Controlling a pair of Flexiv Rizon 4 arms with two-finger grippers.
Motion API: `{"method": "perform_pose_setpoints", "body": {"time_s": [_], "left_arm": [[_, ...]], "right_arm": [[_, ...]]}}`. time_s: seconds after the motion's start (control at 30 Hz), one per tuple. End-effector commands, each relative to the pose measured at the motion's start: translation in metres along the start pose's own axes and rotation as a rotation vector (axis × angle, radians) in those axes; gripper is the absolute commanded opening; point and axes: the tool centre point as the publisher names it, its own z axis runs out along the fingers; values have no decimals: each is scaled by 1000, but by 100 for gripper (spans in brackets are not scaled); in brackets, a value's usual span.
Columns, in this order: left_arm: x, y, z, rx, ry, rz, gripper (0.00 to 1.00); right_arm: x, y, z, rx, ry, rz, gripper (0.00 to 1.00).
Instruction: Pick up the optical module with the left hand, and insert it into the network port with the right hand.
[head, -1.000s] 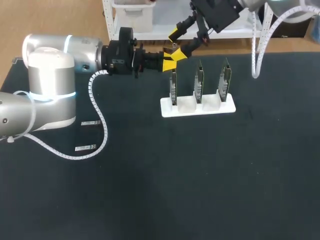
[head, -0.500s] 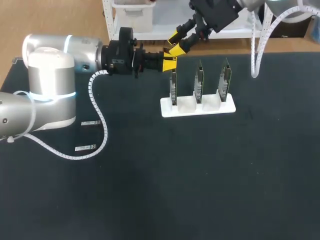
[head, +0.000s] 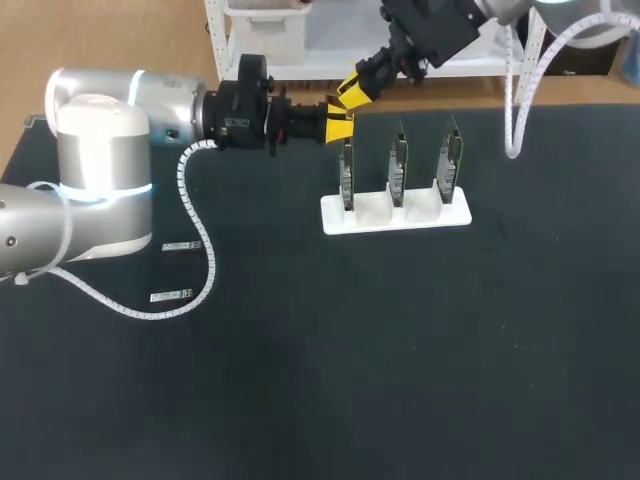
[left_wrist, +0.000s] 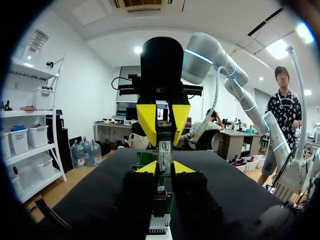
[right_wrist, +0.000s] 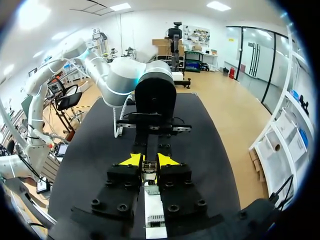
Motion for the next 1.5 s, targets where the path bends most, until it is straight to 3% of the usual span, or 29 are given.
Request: {"method": "perform_pose_setpoints", "body": {"time_s": [0.03, 0.47, 0.9, 1.23, 1.5], "left_arm": [[0, 2, 0, 4, 2, -1, 100], [-2, 2, 1, 3, 21, 9, 100], [-11, -6, -8, -19, 164, 30, 100], [-17, -16, -17, -32, 335, 24, 100], [-15, -23, -21, -47, 364, 47, 100]], "right_arm": [[2, 6, -3, 9, -7, 2, 0], [5, 9, -10, 18, -23, 12, 0], [11, 11, -14, 22, -29, 21, 0], [11, 12, -15, 17, -29, 19, 0], [11, 14, -16, 16, -27, 17, 0]]}}
